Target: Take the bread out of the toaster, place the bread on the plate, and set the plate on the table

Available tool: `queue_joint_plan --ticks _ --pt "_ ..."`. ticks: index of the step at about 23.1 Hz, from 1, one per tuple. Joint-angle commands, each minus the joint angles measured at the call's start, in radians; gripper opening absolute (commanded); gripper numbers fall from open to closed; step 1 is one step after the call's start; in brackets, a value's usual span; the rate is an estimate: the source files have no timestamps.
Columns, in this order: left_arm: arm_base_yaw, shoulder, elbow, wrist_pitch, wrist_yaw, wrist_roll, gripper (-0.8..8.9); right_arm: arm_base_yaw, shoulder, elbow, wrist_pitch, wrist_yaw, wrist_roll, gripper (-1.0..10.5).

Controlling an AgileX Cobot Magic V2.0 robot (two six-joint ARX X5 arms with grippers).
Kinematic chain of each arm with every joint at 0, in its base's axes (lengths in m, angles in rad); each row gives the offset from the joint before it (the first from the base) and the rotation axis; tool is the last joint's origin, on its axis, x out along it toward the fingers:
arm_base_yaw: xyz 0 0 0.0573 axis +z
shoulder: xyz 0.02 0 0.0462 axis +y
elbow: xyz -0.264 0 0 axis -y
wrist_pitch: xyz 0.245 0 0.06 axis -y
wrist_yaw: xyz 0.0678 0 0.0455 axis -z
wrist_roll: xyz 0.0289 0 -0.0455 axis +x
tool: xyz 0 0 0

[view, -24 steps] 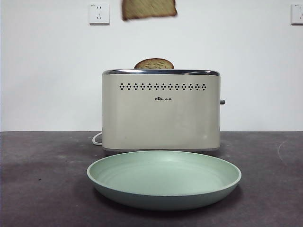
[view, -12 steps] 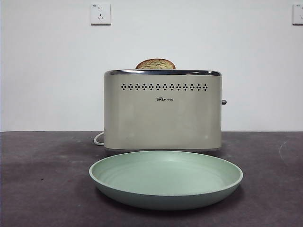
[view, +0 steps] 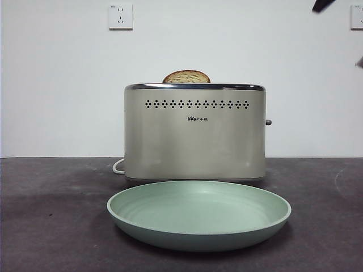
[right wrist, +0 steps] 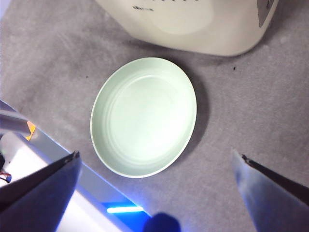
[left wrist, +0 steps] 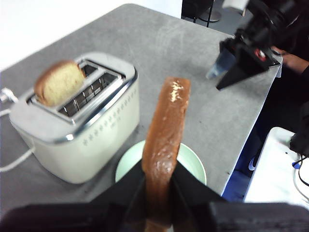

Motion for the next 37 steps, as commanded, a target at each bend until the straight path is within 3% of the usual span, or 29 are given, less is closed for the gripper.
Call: queue_joint_plan --ticks 1,5,8,11,22,26,28,31,34,37 --pt "-0.002 -0.110 -0.187 0.076 -0.011 -0.088 -0.06 0.017 0.049 0.002 0.019 0.001 0.000 5.6" --pt "-0.002 -0.248 -0.385 0.113 -0.042 -0.174 -0.06 0.069 0.163 0.002 0.061 0.006 0.000 5.6" --pt "-0.002 -0.319 -0.467 0.108 -0.041 -0.222 -0.06 0.133 0.296 0.002 0.120 0.009 0.000 4.7" --pt "-0.002 -0.328 -0.468 0.103 -0.038 -0.229 -0.07 0.164 0.412 0.002 0.165 0.057 0.001 4.7" --pt "-0.002 -0.327 -0.468 0.110 -0.041 -0.251 -0.07 0.238 0.663 0.002 0.264 0.060 0.009 4.6" --pt "-0.002 -0.327 -0.468 0.110 -0.041 -0.254 -0.07 0.256 0.672 0.002 0.299 0.060 0.011 1.2" --pt "-0.002 -0.327 -0.468 0.110 -0.040 -0.255 -0.07 0.257 0.672 0.001 0.304 0.060 0.016 0.2" --pt "-0.002 -0.327 -0.468 0.110 -0.038 -0.274 -0.07 0.257 0.674 0.000 0.306 0.063 0.021 -0.1" --pt "-0.002 -0.327 -0.468 0.111 -0.034 -0.299 -0.07 0.257 0.674 0.000 0.323 0.137 0.058 -0.1" --pt "-0.003 -0.327 -0.468 0.111 -0.005 -0.308 -0.07 0.258 0.661 0.000 0.342 0.126 0.093 -0.1"
